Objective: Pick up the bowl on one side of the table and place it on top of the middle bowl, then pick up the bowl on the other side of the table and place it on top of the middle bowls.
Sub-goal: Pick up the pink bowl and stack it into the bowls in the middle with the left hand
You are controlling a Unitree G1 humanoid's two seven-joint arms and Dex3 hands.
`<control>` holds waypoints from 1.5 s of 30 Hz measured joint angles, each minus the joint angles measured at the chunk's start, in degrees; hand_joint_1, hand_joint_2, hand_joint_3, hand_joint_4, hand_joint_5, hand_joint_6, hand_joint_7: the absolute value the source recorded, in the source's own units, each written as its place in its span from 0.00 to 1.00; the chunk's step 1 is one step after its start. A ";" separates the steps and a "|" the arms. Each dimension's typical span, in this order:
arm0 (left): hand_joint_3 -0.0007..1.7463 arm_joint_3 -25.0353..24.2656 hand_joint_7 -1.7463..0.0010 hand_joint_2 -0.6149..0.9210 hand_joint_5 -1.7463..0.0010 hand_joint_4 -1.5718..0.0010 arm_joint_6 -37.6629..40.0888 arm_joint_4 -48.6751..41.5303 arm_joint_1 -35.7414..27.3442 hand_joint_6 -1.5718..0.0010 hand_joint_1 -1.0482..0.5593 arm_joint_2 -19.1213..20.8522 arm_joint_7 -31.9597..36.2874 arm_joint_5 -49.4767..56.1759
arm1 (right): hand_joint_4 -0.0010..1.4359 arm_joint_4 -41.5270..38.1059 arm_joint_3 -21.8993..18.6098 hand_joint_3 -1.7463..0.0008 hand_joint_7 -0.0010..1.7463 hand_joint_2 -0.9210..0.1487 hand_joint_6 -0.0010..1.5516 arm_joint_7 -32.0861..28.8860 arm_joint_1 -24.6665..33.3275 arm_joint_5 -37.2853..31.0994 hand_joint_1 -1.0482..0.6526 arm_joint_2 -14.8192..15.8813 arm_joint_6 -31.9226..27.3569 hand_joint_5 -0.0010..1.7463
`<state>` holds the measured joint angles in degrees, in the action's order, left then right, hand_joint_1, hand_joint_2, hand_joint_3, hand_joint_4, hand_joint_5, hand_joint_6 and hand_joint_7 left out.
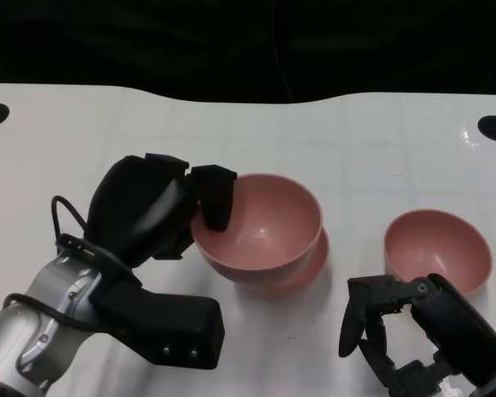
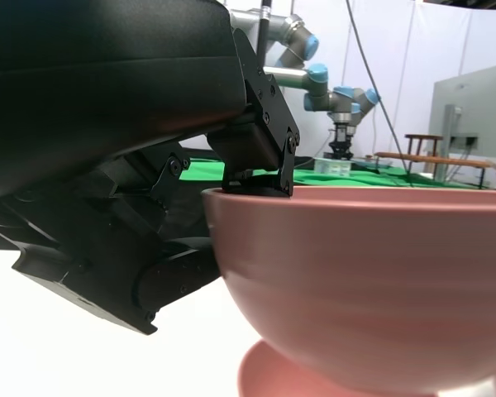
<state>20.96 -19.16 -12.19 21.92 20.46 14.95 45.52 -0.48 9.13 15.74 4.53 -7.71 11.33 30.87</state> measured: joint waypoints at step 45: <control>0.00 12.57 1.00 0.98 0.92 0.94 2.20 -18.73 10.04 0.84 0.38 -3.46 -0.23 6.55 | 0.65 0.28 0.19 0.07 0.74 0.75 0.58 0.01 0.62 -0.47 0.71 0.04 0.12 1.00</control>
<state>33.53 -16.97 -30.92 31.95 17.00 14.72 52.07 -0.20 9.32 15.75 5.15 -8.18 11.37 30.98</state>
